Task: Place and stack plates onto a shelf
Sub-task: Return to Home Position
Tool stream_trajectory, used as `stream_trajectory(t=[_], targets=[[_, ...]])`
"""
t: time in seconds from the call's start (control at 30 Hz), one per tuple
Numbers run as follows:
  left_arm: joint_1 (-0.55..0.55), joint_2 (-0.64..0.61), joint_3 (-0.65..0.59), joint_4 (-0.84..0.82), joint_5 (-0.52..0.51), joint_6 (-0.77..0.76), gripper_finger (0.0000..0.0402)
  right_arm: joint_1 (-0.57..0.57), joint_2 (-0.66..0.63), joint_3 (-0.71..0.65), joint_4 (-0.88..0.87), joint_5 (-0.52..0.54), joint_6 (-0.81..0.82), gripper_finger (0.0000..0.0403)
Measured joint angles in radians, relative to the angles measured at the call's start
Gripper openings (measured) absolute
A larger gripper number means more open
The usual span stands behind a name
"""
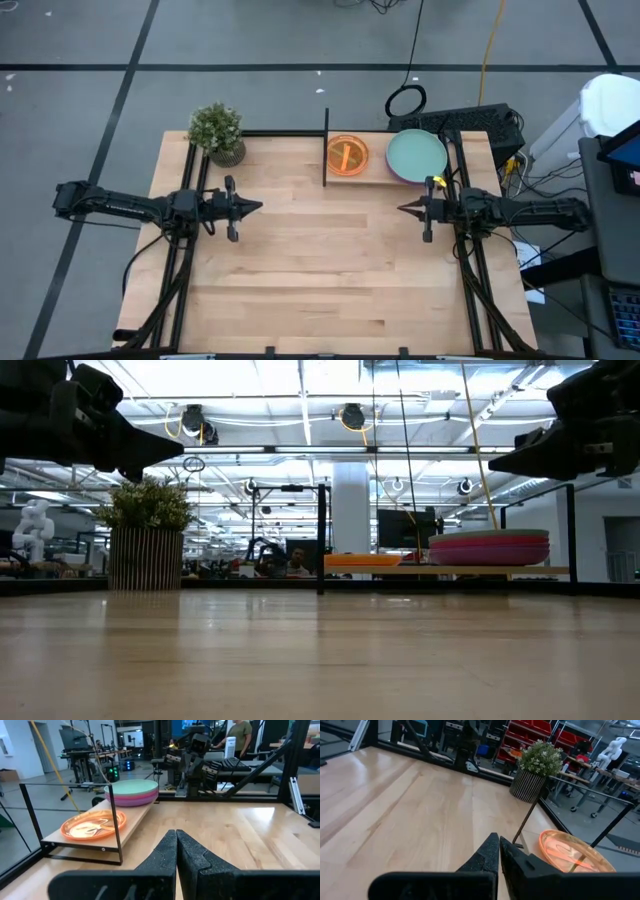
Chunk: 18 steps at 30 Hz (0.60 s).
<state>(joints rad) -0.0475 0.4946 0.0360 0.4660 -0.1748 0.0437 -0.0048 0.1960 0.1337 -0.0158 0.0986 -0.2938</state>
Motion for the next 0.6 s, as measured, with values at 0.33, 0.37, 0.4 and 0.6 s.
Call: stream_trajectory(t=[0.33, 0.37, 0.4, 0.6], targets=[[0.000, 0.000, 0.000, 0.000, 0.043, 0.001, 0.0001, 0.000, -0.086, -0.032, -0.011, -0.025, 0.015, 0.0000], [0.000, 0.000, 0.000, 0.000, 0.044, 0.000, 0.0001, 0.000, -0.097, -0.035, -0.021, -0.025, 0.015, 0.0000], [0.000, 0.000, 0.000, 0.000, 0.044, -0.001, 0.0001, 0.000, -0.108, -0.038, -0.032, -0.024, 0.014, 0.0000], [0.000, -0.001, 0.000, -0.001, 0.045, -0.002, 0.0001, 0.000, -0.170, -0.052, -0.033, -0.025, 0.010, 0.0000]])
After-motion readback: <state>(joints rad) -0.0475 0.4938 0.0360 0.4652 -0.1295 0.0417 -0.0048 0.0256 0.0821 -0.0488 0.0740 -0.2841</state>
